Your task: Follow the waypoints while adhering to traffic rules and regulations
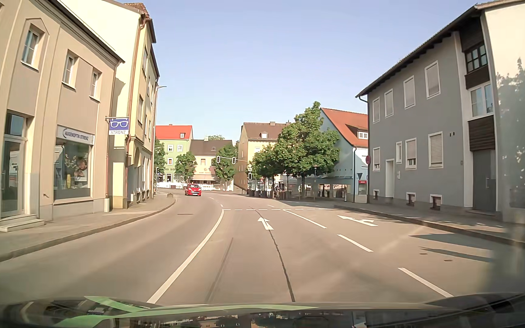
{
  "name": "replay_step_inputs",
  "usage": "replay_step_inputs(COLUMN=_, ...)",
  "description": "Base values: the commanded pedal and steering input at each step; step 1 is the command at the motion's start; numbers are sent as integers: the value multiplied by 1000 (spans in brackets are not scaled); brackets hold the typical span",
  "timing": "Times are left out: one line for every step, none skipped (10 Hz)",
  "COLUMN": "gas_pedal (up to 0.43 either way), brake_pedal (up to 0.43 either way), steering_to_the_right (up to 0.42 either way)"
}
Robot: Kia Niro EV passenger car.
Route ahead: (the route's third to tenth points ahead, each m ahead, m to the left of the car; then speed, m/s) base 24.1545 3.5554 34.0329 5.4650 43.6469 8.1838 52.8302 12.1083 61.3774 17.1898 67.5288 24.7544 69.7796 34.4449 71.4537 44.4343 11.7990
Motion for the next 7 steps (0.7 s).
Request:
replay_step_inputs(gas_pedal=47, brake_pedal=0, steering_to_the_right=-25)
replay_step_inputs(gas_pedal=47, brake_pedal=0, steering_to_the_right=-25)
replay_step_inputs(gas_pedal=47, brake_pedal=0, steering_to_the_right=-25)
replay_step_inputs(gas_pedal=47, brake_pedal=0, steering_to_the_right=-29)
replay_step_inputs(gas_pedal=47, brake_pedal=0, steering_to_the_right=-33)
replay_step_inputs(gas_pedal=47, brake_pedal=0, steering_to_the_right=-33)
replay_step_inputs(gas_pedal=47, brake_pedal=0, steering_to_the_right=-34)
